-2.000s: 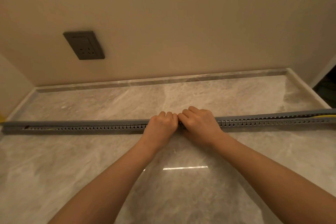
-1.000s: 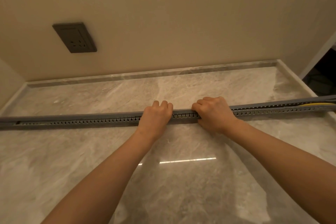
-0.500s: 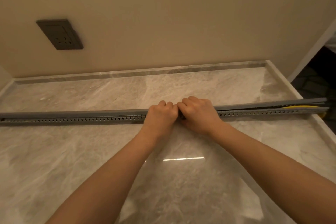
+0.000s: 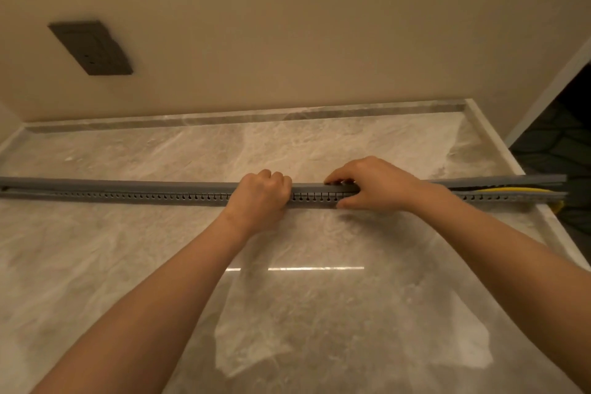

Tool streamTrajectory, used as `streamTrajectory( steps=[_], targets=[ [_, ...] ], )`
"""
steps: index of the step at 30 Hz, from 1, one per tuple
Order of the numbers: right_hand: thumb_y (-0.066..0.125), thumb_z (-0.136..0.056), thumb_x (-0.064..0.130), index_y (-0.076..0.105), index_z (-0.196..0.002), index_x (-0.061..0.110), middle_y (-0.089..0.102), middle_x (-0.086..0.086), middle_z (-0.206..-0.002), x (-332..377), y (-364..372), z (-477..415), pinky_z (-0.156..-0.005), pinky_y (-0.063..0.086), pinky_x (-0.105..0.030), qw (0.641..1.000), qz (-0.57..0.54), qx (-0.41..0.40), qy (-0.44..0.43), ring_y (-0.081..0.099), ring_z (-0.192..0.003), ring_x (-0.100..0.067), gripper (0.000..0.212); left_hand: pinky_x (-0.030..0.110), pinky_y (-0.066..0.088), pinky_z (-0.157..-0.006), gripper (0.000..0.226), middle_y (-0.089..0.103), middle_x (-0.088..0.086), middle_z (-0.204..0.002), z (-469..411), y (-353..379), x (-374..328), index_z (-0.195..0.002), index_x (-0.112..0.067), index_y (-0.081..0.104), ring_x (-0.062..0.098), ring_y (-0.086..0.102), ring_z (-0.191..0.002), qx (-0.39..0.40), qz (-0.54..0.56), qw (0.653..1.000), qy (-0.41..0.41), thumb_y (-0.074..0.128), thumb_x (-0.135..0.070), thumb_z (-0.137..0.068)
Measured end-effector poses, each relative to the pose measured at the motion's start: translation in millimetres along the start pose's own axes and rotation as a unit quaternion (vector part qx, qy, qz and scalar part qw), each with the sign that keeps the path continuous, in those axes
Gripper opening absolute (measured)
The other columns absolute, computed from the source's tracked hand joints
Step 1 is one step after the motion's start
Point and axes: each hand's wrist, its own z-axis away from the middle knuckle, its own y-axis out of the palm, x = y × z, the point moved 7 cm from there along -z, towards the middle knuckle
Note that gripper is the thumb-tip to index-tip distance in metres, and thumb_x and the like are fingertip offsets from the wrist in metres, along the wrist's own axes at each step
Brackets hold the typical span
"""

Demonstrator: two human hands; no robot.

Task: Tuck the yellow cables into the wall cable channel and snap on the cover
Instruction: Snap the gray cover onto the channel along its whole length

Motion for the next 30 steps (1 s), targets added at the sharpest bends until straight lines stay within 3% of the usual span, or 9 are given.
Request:
streamTrajectory(
  steps=[6,9,11,15,19,22,25,28,30],
  targets=[
    [0.063,-0.081,0.032,0.063,-0.109,0.027,0.067,0.006,-0.094,7.5,4.2,7.7,-0.069,0.050,-0.032,0.998,0.052,-0.025,0.000,0.060,-0.083,-0.016,0.028,0.022,0.033,-0.036,0.032,0.056,0.008,-0.048,-2.4,0.1,2.8,-0.055,-0.005,0.055,0.023,0.051,-0.039,-0.004,0.047,0.999,-0.011,0.084,-0.013,-0.046],
    [0.061,-0.084,0.031,0.055,-0.118,0.022,0.064,-0.001,-0.107,13.3,10.4,14.5,-0.075,0.051,-0.039,0.991,0.121,-0.054,0.010,0.059,-0.094,-0.022,0.035,0.030,0.035,-0.052,0.016,0.063,0.012,-0.078,-3.8,10.2,3.4,-0.081,-0.004,0.057,0.028,0.058,-0.068,0.026,0.061,0.998,-0.016,0.064,-0.018,-0.077],
    [0.059,-0.086,0.030,0.050,-0.122,0.018,0.061,-0.004,-0.116,17.0,16.3,16.6,-0.078,0.050,-0.040,0.984,0.161,-0.068,0.018,0.056,-0.101,-0.025,0.039,0.031,0.033,-0.057,0.016,0.063,0.010,-0.089,-3.4,14.0,4.3,-0.090,-0.007,0.054,0.027,0.058,-0.078,0.041,0.064,0.997,-0.019,0.054,-0.021,-0.084],
    [0.046,-0.093,0.021,0.048,-0.118,0.012,0.059,-0.006,-0.116,22.9,24.8,16.1,-0.073,0.046,-0.037,0.968,0.229,-0.098,0.029,0.055,-0.101,-0.026,0.027,0.030,0.034,-0.053,0.015,0.063,0.008,-0.082,-3.1,10.9,3.2,-0.085,-0.009,0.055,0.023,0.055,-0.068,0.029,0.072,0.997,0.005,0.060,-0.022,-0.079],
    [0.043,-0.094,0.020,0.048,-0.116,0.011,0.061,-0.007,-0.115,25.2,28.3,16.2,-0.067,0.040,-0.034,0.961,0.264,-0.086,0.019,0.057,-0.100,-0.027,0.025,0.019,0.022,-0.036,0.034,0.052,0.001,-0.048,4.1,-5.9,-5.3,-0.055,-0.013,0.055,0.017,0.047,-0.037,-0.025,0.013,0.997,0.068,0.084,-0.016,-0.039],
    [0.038,-0.096,0.021,0.046,-0.120,0.010,0.060,-0.007,-0.116,27.1,27.8,17.3,-0.065,0.038,-0.034,0.955,0.287,-0.071,0.005,0.057,-0.100,-0.027,0.028,0.023,0.023,-0.042,0.023,0.057,0.000,-0.066,4.5,-2.8,-11.7,-0.074,-0.015,0.058,0.016,0.052,-0.052,-0.013,0.006,0.995,0.102,0.075,-0.015,-0.059],
    [0.029,-0.098,0.023,0.041,-0.126,0.009,0.057,-0.007,-0.123,27.4,29.0,17.0,-0.067,0.040,-0.036,0.948,0.314,-0.052,-0.005,0.056,-0.104,-0.027,0.033,0.030,0.031,-0.054,0.023,0.054,0.003,-0.102,-5.2,9.2,-12.5,-0.108,-0.014,0.051,0.021,0.052,-0.088,0.026,0.097,0.991,0.091,0.049,-0.028,-0.091],
    [0.022,-0.100,0.026,0.039,-0.130,0.008,0.054,-0.006,-0.127,26.8,27.1,16.1,-0.069,0.041,-0.037,0.948,0.316,-0.042,-0.002,0.055,-0.108,-0.027,0.039,0.031,0.041,-0.067,0.032,0.056,0.001,-0.109,-19.3,11.5,-17.9,-0.117,-0.017,0.054,0.020,0.051,-0.100,0.046,0.253,0.964,0.063,0.046,-0.037,-0.093],
    [0.026,-0.099,0.029,0.047,-0.126,0.008,0.060,-0.006,-0.120,29.7,21.6,18.2,-0.065,0.044,-0.036,0.948,0.313,-0.055,-0.014,0.059,-0.101,-0.027,0.040,0.030,0.042,-0.073,0.028,0.061,0.004,-0.102,-24.9,14.0,-25.7,-0.113,-0.015,0.060,0.022,0.055,-0.095,0.048,0.374,0.925,0.042,0.053,-0.032,-0.091]
  ],
)
